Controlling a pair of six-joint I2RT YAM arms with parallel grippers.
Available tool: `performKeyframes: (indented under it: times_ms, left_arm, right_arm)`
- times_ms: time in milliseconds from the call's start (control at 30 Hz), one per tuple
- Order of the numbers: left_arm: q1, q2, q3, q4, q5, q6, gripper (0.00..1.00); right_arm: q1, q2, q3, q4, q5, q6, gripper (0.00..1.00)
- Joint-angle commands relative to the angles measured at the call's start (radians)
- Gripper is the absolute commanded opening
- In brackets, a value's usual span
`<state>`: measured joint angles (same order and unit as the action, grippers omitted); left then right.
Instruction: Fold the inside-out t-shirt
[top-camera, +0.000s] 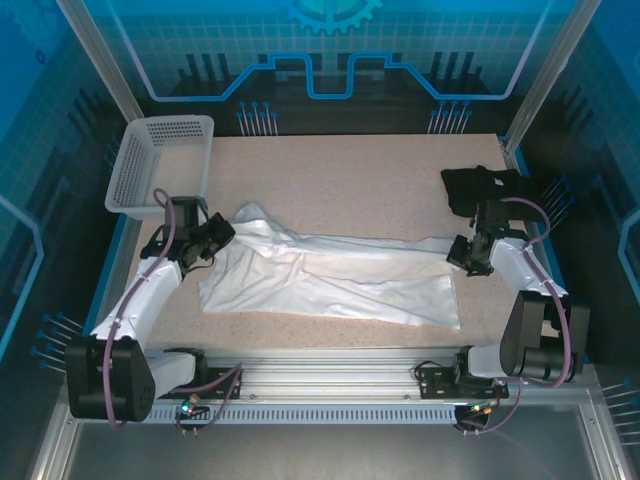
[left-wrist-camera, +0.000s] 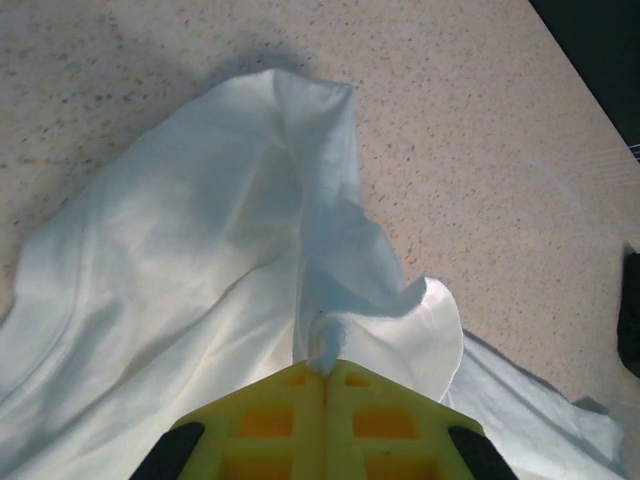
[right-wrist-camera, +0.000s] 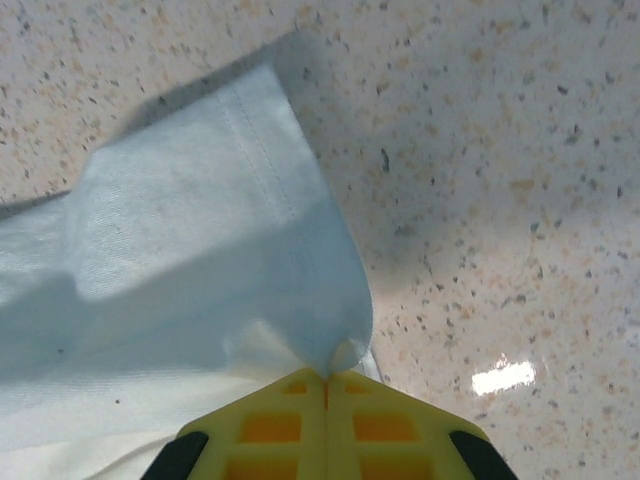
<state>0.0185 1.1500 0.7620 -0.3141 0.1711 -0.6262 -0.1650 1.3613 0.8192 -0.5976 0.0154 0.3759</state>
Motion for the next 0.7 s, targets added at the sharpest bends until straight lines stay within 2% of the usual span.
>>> performKeyframes:
  times_ms: [0, 200, 233, 300, 367, 500, 633, 667]
  left_arm:
    - [0.014, -0.058, -0.042, -0.053, -0.019, 0.019, 0.00]
    - [0.014, -0.129, -0.142, -0.077, -0.009, -0.006, 0.00]
    - [0.014, -0.139, -0.158, -0.070, -0.010, -0.011, 0.00]
    - [0.014, -0.148, -0.203, -0.035, 0.004, -0.029, 0.00]
    - [0.014, -0.130, -0.227, -0.007, 0.022, -0.035, 0.00]
    - [0.014, -0.088, -0.239, -0.005, 0.032, -0.021, 0.01]
    - [0.014, -0.122, -0.256, -0.026, -0.066, 0.000, 0.18]
    - [0.014, -0.141, -0.259, -0.027, -0.087, -0.001, 0.25]
  right_arm:
    - [-0.015, -0.034, -0.033, -0.037, -0.006, 0.021, 0.00]
    - [-0.016, -0.044, -0.099, -0.015, -0.048, 0.061, 0.03]
    - [-0.015, -0.043, -0.102, -0.007, -0.052, 0.065, 0.07]
    - [-0.011, -0.038, -0.090, -0.001, -0.050, 0.067, 0.24]
    - [0.003, -0.047, -0.066, -0.002, -0.055, 0.063, 0.36]
    - [0.123, -0.144, -0.017, 0.005, 0.027, 0.038, 0.44]
    - [0.315, -0.225, 0.013, 0.034, 0.127, -0.011, 0.51]
    - [0.362, -0.233, 0.014, 0.052, 0.129, -0.026, 0.51]
